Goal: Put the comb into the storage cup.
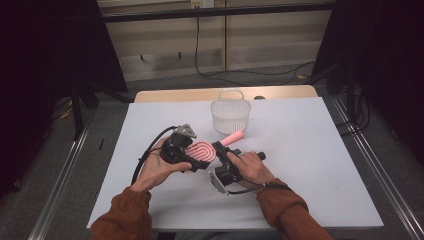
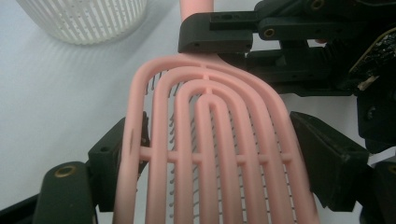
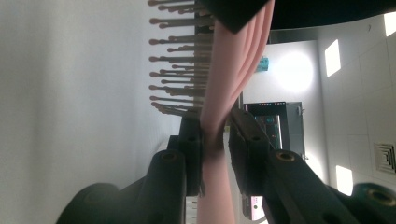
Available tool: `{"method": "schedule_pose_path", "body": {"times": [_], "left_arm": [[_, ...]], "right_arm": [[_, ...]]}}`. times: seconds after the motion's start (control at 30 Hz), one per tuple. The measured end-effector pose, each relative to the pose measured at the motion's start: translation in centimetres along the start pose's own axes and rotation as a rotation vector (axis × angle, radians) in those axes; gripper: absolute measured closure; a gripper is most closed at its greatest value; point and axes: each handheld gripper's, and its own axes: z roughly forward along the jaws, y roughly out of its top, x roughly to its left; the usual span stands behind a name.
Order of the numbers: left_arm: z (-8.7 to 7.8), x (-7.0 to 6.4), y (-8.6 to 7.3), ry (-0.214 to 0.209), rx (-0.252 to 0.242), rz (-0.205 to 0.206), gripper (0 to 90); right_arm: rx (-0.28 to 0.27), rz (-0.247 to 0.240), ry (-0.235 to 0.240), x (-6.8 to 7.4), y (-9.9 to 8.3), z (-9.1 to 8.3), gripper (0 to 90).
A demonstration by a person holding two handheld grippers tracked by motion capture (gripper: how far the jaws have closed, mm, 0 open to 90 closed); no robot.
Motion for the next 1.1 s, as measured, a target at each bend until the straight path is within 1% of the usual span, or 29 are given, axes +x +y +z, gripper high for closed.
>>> {"method": "schedule_pose_path", "body": {"times": [0.1, 0.13, 0.2, 0.27, 0.4, 0.5, 0.57, 0.67, 0.73, 0.77, 0.8, 0.87, 0.93, 0.97, 1.0, 1.07, 1.1], "left_arm": [[0.0, 0.1, -0.1, -0.003, -0.002, -0.007, 22.3], [0.0, 0.1, -0.1, -0.005, -0.002, -0.010, 22.3], [0.0, 0.2, -0.1, -0.006, 0.001, -0.013, 22.3], [-0.1, 0.3, -0.1, -0.021, -0.007, -0.029, 22.2], [-0.1, 0.5, -0.1, -0.036, -0.009, -0.053, 21.8], [-0.1, 0.6, -0.1, -0.045, -0.006, -0.061, 21.5], [-0.2, 0.8, -0.2, -0.054, -0.027, -0.075, 21.3], [-0.3, 0.9, -0.3, -0.058, -0.036, -0.084, 20.8], [-0.3, 1.1, -0.3, -0.061, -0.039, -0.094, 20.3], [-0.2, 1.1, -0.4, -0.062, -0.043, -0.099, 19.9], [-0.2, 1.2, -0.4, -0.059, -0.042, -0.098, 19.3], [-0.3, 1.2, -0.4, -0.033, -0.054, -0.093, 17.7], [-0.4, 1.3, -0.4, -0.043, -0.070, -0.095, 17.1], [-0.5, 1.4, -0.4, -0.041, -0.080, -0.098, 16.5], [-0.6, 1.4, -0.4, -0.026, -0.091, -0.099, 15.7], [-0.7, 1.4, -0.4, -0.022, -0.101, -0.100, 11.6], [-0.8, 1.4, -0.4, -0.020, -0.107, -0.102, 9.6]], "right_arm": [[0.002, 0.010, 0.002, -0.1, 0.0, 0.1, 77.2], [0.004, 0.009, 0.011, -0.1, 0.0, 0.1, 77.5], [0.007, 0.017, 0.005, -0.1, 0.0, 0.0, 78.2], [0.006, 0.026, 0.002, -0.2, -0.1, 0.0, 78.7], [0.003, 0.014, -0.008, -0.2, 0.0, 0.0, 79.7], [0.005, 0.022, -0.011, -0.1, 0.0, 0.0, 80.1], [0.005, 0.021, -0.015, -0.1, 0.0, 0.0, 80.5], [0.008, 0.024, -0.018, -0.2, 0.0, 0.0, 80.8], [0.006, 0.031, -0.012, -0.2, -0.1, 0.0, 81.1], [0.008, 0.044, -0.008, -0.2, -0.1, -0.1, 81.2], [0.008, 0.050, -0.001, -0.2, -0.1, -0.1, 81.4], [0.009, 0.047, 0.002, -0.2, -0.1, -0.1, 81.9], [0.005, 0.054, 0.010, -0.2, -0.2, -0.1, 82.1], [0.003, 0.059, 0.011, -0.1, -0.2, 0.0, 82.2], [0.006, 0.060, 0.017, -0.2, -0.1, 0.0, 82.2], [0.008, 0.060, 0.016, -0.1, -0.1, -0.1, 82.2], [0.009, 0.060, 0.024, -0.1, -0.1, 0.0, 82.3]]}}
